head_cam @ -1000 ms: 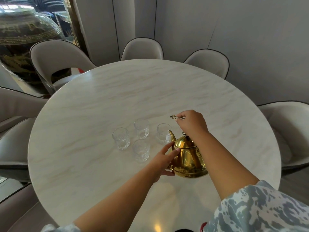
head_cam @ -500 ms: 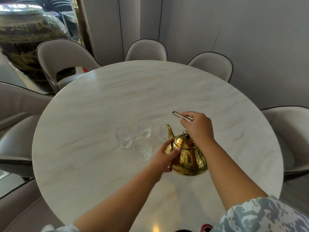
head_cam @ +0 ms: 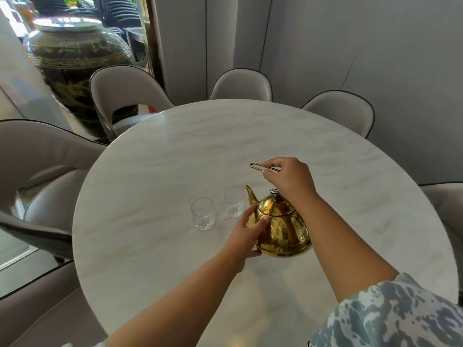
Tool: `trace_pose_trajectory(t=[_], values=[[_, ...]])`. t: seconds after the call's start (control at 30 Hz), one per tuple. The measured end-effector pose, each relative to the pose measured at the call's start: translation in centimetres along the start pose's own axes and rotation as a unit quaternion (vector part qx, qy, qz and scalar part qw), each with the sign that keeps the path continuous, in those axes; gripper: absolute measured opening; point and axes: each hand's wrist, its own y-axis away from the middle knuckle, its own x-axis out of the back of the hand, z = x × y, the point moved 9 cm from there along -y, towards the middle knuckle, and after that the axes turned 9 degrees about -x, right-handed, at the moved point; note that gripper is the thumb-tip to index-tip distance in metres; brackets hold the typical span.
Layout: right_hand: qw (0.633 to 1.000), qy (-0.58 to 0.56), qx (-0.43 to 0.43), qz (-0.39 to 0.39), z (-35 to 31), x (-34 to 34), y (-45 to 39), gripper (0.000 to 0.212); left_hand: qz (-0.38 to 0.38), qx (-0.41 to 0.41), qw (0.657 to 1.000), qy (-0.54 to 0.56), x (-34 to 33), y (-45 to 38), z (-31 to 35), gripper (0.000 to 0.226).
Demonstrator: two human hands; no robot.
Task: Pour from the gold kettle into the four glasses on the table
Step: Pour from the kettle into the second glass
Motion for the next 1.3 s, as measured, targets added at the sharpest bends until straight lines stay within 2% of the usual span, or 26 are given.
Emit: trace_pose_trajectory(t=[0.27, 1.3], values=[[0.998, 0.049, -0.007, -0.049, -1.8, -2.5, -1.5, 0.025, 0.005, 0.015, 1.000, 0.023, 0.9, -0.3, -0.1, 0.050], [0.992, 0.105, -0.005, -0.065, -2.4, -2.9, -2.3, 0.020, -0.025, 0.033, 0.999, 0.028, 0.5, -0.3, -0.5, 0.053]])
